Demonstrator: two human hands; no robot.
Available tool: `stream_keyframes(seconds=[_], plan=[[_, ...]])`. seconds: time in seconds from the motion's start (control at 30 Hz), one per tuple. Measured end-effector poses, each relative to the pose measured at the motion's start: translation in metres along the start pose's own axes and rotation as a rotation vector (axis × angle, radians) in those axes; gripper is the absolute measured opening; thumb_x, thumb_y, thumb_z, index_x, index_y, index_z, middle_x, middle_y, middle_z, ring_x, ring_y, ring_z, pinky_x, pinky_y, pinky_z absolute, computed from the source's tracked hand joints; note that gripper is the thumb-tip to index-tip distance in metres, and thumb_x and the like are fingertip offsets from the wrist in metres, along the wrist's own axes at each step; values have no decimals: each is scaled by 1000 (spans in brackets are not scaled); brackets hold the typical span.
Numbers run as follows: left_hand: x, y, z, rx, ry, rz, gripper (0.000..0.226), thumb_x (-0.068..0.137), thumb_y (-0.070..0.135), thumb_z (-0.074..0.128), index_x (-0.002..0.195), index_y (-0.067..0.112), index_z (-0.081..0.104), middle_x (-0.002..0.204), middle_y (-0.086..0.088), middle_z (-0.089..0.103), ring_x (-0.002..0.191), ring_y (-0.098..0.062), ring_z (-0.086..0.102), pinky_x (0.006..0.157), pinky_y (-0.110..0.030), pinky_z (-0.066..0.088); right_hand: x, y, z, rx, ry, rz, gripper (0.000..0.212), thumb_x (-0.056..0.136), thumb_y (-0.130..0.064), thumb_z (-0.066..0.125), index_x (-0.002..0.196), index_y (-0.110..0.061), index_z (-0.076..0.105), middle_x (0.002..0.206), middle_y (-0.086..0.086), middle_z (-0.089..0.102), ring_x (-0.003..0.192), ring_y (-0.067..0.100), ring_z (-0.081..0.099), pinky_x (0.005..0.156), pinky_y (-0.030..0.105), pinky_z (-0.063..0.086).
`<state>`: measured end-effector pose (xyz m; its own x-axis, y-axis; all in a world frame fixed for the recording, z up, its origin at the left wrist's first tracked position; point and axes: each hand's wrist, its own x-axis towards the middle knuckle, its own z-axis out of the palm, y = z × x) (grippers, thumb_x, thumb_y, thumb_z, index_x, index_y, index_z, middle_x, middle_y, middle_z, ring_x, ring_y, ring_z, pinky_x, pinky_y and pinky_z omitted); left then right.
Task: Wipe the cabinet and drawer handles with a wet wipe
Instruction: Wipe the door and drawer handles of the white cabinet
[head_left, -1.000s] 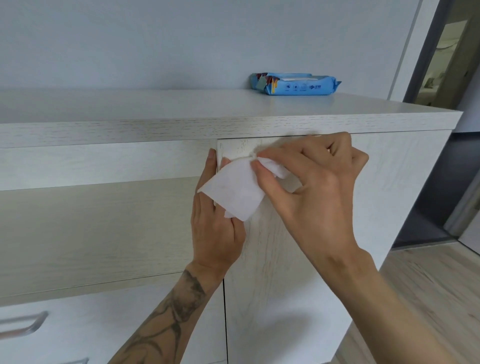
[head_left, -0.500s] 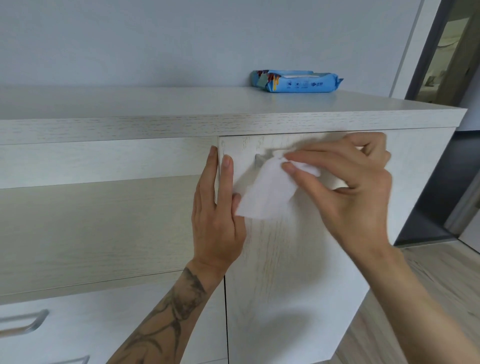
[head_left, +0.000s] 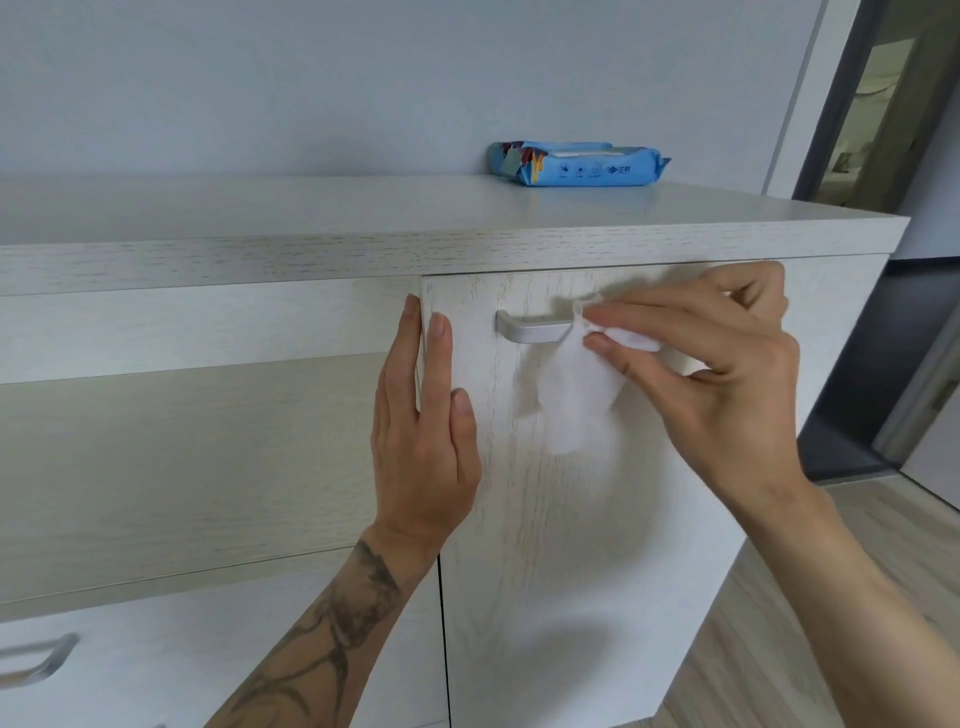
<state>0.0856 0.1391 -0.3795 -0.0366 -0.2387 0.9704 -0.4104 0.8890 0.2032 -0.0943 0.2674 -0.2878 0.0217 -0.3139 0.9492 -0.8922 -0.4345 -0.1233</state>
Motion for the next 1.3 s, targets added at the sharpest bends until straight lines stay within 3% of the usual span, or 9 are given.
stream_keyframes(seconds=[0.17,0.3,0.4,0.5,0.67,0.83,1.07,1.17,1.3], plan=[[0,-2,0,-8,5,9,55,112,13,31,166,15,21,172,-12,22,164,-15,19,129,-35,29,0,-3,7,46,-4,5,16,95,-22,79,111,-26,80,113,-14,74,105,30,54,92,38,37],[-1,-3,2,-12,19,13,56,112,11,31,166,14,20,170,-17,25,164,-15,19,129,-34,28,-6,13,-7,206,-14,167,18,95,-17,77,111,-26,77,116,-8,74,114,22,62,98,38,45],[-1,-2,3,-4,25,9,56,111,9,32,166,11,21,170,-18,25,164,-16,19,129,-35,29,-6,18,-11,359,5,289,22,94,-14,75,113,-24,75,118,7,68,116,15,62,90,29,48],[-1,-2,2,5,21,7,52,114,14,29,165,9,22,170,-21,26,164,-16,19,129,-35,29,-7,17,-9,396,-1,321,21,94,-18,75,113,-27,75,112,7,65,107,12,60,83,25,44],[0,-1,2,8,23,9,50,115,20,28,163,5,26,169,-22,26,163,-13,18,129,-32,26,-12,19,-12,226,-4,249,22,97,-20,75,117,-30,75,110,-9,70,105,12,59,94,23,41],[-1,-2,3,11,27,16,51,115,20,29,164,4,25,169,-19,25,164,-15,18,130,-34,27,-11,23,-14,245,5,299,18,100,-24,66,115,-31,73,112,-17,72,102,-4,58,91,13,40],[-2,-4,5,3,37,25,52,115,19,30,165,9,22,169,-21,26,164,-16,19,129,-35,28,-14,20,-15,145,6,223,19,99,-19,72,117,-24,74,112,-14,72,105,8,61,96,21,42],[-1,-4,5,-2,41,25,52,115,18,30,166,11,20,169,-19,25,164,-16,19,129,-34,27,-14,17,-16,116,21,203,19,98,-16,73,116,-24,74,108,-12,73,101,8,62,92,24,45],[-1,-3,5,-5,43,25,51,115,18,29,165,10,21,169,-20,25,164,-16,19,130,-34,27,-15,12,-17,-83,63,69,18,100,-14,73,116,-19,77,104,-5,71,98,23,61,86,28,48]])
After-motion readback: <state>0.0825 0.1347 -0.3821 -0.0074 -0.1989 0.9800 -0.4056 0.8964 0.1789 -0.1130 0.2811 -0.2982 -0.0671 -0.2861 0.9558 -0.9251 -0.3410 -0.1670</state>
